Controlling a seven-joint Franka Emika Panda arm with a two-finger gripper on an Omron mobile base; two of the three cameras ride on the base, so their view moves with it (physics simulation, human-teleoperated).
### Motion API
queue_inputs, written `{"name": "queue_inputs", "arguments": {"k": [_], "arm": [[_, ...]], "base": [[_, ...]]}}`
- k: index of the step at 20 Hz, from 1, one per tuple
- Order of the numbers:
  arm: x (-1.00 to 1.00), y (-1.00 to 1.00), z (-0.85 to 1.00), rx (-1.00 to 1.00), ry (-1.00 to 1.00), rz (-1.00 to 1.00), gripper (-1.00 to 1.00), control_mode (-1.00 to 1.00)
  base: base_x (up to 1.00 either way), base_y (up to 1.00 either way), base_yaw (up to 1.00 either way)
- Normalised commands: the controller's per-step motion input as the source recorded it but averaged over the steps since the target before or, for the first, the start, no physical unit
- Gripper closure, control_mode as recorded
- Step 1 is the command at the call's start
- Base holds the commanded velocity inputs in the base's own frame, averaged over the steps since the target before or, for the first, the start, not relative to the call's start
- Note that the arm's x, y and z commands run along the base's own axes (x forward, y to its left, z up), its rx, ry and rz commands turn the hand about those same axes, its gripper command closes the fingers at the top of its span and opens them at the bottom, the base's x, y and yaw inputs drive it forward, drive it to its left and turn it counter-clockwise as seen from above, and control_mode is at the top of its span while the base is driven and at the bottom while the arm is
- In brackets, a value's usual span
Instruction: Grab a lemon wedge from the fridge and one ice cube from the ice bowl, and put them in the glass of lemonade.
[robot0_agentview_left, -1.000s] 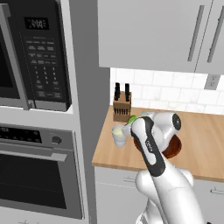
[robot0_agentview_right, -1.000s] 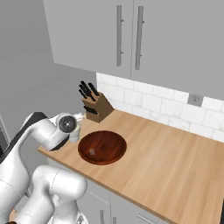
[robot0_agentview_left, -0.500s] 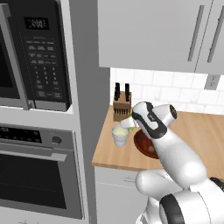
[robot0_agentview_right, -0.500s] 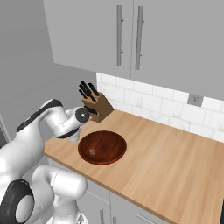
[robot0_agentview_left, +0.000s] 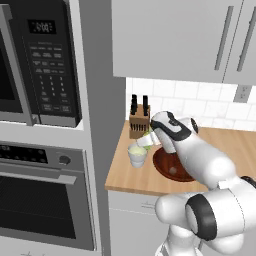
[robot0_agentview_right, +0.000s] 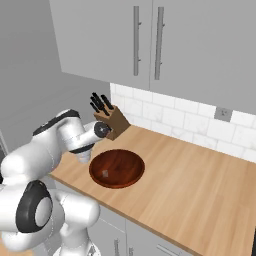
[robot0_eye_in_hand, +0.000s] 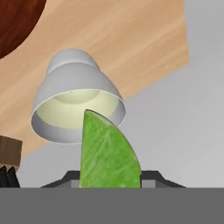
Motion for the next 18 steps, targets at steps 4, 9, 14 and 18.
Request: {"name": "queue_inputs", "arguments": {"k": [4, 9, 14, 18], "arm": [[0.28, 0.26, -0.16, 0.0, -0.07, 0.01, 1.0, -1.0], [0.4, 0.06, -0.15, 0.0, -0.01, 0.0, 1.0, -1.0], [0.32, 0.0, -0.29, 0.0, 0.0, 0.01, 1.0, -1.0], [0.31, 0.0, -0.26, 0.0, 0.0, 0.01, 1.0, -1.0]], "base": [[0.0, 0.0, 0.0], [0.0, 0.0, 0.0], [0.0, 0.0, 0.0], [0.0, 0.0, 0.0]]}}
